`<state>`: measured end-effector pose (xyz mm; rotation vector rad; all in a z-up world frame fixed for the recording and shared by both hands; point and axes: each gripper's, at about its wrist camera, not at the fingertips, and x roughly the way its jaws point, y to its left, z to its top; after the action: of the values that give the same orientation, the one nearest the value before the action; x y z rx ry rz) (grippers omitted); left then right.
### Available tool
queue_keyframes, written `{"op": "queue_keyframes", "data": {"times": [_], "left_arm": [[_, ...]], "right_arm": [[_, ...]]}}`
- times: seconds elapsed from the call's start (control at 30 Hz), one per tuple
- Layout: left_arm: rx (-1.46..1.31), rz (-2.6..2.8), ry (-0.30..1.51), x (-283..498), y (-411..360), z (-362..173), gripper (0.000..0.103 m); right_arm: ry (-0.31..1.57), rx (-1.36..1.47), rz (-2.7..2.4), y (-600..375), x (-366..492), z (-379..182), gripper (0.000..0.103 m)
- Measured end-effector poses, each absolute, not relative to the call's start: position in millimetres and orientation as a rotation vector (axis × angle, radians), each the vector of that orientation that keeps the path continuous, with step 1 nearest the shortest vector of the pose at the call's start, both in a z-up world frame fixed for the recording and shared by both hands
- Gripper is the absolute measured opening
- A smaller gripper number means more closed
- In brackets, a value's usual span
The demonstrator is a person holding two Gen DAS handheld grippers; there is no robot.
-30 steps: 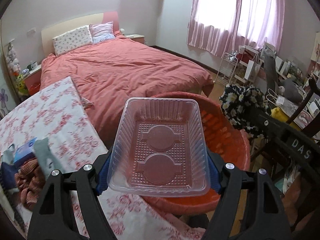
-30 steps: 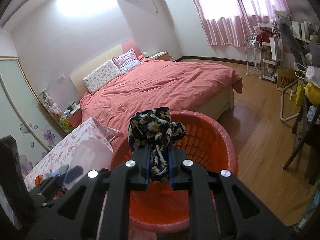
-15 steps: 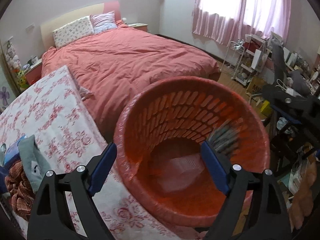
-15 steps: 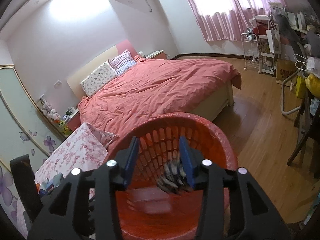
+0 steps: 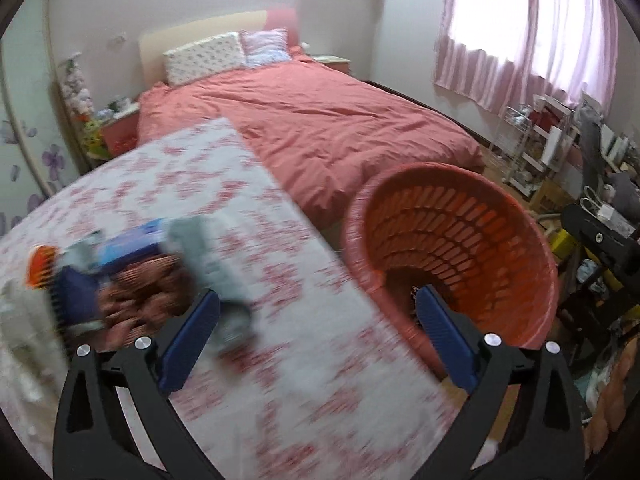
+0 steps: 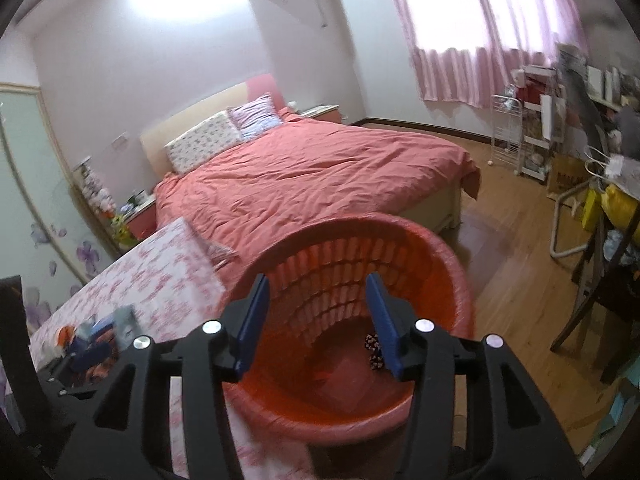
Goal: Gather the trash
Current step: 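Drop the clear tray into the basket with the left gripper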
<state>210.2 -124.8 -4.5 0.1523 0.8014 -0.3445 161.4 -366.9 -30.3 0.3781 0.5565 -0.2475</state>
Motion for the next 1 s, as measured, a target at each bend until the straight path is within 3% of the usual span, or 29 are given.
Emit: {"op": "queue_keyframes", "data": {"times": [0.37,0.67,1.0], "left_arm": [[0.091,-0.170,0.735,171,-5,17,0.097],[0.011,0.014,0.690,155,97,5,0.097],[-0.023,-0.073,0.774,167,136,-33,0.097]], "right_arm": [[0.595,0.286,-0.009,-251,148,-18,0.050],[0.626,0.192,0.141,-165,137,-20,0.050],[0.693,0.175,0.126,-144,140,-37,0.050]]}}
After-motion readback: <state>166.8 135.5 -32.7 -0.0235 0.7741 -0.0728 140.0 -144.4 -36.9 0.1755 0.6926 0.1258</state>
